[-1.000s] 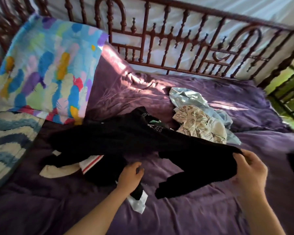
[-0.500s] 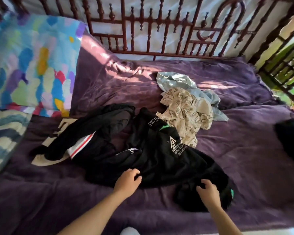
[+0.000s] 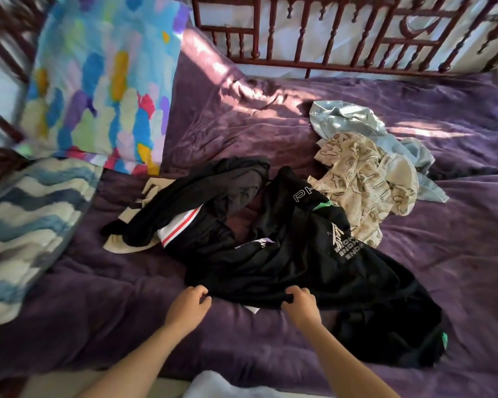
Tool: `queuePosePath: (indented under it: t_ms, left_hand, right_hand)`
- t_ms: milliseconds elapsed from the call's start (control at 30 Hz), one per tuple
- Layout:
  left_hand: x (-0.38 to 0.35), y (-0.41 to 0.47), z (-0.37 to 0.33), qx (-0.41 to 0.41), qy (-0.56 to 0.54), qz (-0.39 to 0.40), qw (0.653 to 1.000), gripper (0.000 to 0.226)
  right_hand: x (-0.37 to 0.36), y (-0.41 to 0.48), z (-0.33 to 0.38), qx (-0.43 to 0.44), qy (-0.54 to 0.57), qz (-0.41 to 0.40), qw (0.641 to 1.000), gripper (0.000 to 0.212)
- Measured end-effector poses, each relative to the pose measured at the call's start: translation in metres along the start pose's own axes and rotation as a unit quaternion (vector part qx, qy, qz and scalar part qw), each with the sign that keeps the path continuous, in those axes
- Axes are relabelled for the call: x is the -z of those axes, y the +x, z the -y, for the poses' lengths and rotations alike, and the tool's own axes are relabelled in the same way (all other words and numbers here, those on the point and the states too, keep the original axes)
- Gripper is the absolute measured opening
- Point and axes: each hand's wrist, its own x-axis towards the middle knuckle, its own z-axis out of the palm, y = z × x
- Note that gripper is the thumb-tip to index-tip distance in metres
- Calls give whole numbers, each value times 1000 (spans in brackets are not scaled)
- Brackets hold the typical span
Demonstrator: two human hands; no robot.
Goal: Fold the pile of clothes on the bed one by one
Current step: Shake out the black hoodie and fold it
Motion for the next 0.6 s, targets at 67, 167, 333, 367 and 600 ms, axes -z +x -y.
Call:
queuePosePath:
  t_ms: [67,167,333,367,600]
  left_hand:
    - [5,6,8,3,-4,-4,1000,33]
    - [10,19,13,-3,-11,-4,1000,34]
    - [9,45,9,-32,35,-8,999,39]
    - [8,49,7,-36,62,-10,997,42]
    - [-10,68,6,-21,192,70,979,63]
  right_hand:
    - [-3,4,11,10,-12,5,1000,44]
    - [1,12,23,11,-26,5,1000,44]
    - [35,40,31,-7,-46,-25,999,44]
    - [43,47,32,-11,-49,-33,998,44]
    - [91,111,39,-13,-84,-66,994,52]
